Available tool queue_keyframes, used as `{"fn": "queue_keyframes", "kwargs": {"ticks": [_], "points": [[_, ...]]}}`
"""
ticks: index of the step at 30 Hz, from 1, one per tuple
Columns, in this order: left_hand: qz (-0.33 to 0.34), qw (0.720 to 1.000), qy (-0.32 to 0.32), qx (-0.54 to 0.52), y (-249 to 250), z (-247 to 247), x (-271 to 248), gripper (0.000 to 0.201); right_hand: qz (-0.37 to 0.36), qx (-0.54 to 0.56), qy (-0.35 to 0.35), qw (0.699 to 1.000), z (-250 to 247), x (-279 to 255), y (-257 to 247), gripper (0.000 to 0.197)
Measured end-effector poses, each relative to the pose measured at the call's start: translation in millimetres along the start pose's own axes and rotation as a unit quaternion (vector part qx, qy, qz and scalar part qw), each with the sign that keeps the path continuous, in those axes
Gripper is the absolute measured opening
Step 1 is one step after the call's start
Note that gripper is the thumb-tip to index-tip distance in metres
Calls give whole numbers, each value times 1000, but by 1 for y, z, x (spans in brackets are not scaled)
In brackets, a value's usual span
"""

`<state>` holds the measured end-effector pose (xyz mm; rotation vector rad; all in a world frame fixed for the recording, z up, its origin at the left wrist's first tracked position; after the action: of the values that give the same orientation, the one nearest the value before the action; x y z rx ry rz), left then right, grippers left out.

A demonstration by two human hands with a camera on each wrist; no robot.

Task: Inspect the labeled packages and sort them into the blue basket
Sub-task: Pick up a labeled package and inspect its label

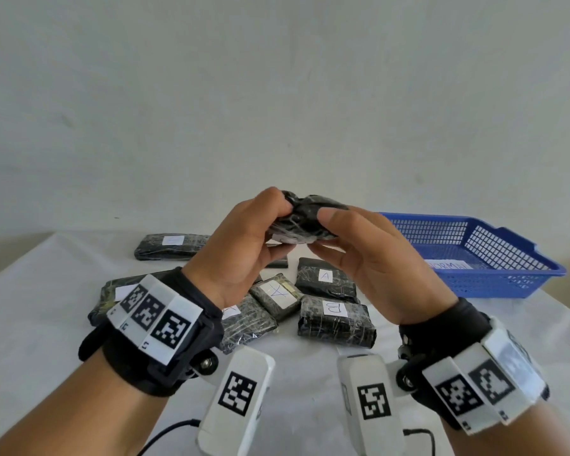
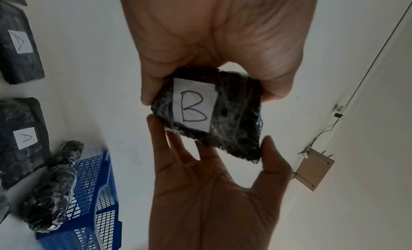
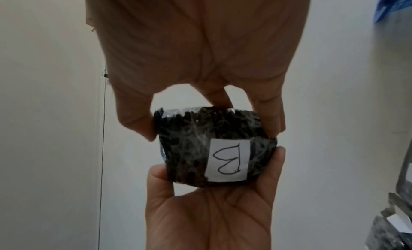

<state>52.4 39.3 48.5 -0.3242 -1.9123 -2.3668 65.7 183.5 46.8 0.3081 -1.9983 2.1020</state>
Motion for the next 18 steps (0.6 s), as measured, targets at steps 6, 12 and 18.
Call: {"fn": "queue_keyframes", "kwargs": {"ticks": [6, 12, 18], "points": [[0, 1000, -24, 2, 0, 4, -4, 28, 15, 28, 13, 999, -5, 7, -2, 33], [13, 1000, -19, 16, -3, 5, -2, 35, 7, 2, 1, 1000, -3, 6, -2, 45], [-7, 1000, -6, -6, -5, 1, 1, 26, 11, -4, -17, 1000, -2, 5, 0, 40]]}}
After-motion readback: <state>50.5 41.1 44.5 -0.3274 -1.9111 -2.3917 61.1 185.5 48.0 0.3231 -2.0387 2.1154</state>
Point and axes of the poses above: each hand's wrist, its own x-axis towards the middle knuckle, its own z-axis out of the palm, y = z × x, the point moved 6 cm from there along x, towards the middle knuckle, and after that the axes turned 15 degrees about y, right-handed, at the moved point
